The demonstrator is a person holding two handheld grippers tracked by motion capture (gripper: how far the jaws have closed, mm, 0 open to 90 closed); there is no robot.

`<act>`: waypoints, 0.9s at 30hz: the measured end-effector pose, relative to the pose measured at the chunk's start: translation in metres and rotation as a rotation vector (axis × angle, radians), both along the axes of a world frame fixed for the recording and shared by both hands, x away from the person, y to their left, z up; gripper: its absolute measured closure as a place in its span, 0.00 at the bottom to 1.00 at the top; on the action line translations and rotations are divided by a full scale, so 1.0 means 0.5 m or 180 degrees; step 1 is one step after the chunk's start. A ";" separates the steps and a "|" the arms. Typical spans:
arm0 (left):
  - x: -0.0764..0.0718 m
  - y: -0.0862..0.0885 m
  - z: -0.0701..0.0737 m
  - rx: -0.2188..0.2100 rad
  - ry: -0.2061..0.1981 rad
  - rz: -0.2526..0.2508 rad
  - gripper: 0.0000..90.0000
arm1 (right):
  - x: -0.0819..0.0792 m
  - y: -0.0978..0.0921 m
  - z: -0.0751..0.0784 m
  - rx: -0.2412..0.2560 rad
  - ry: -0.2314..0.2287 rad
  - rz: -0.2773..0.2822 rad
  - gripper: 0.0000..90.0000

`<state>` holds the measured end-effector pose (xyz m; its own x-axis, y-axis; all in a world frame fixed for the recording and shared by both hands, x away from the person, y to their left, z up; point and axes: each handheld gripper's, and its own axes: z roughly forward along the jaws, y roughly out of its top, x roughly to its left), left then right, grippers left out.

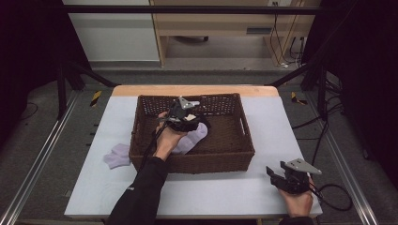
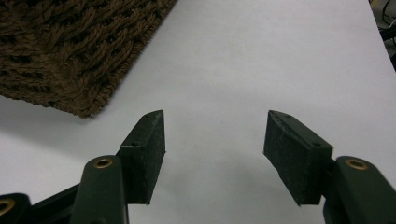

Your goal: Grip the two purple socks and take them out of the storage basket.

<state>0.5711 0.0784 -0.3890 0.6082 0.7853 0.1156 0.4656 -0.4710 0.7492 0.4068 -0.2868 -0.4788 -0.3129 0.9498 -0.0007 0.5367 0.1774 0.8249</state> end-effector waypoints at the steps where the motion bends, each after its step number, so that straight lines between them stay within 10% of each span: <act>1: 0.001 -0.002 -0.002 0.0011 0.0038 -0.0016 0.49 | 0.000 0.000 0.000 0.0000 0.0006 -0.0002 0.43; 18: 0.020 -0.034 -0.052 0.0483 0.0342 -0.0230 0.54 | 0.000 0.001 -0.001 0.0014 0.0040 0.0002 0.44; 27: 0.026 -0.039 -0.060 0.0625 0.0735 -0.0233 0.83 | 0.000 0.000 -0.001 0.0008 0.0028 0.0007 0.44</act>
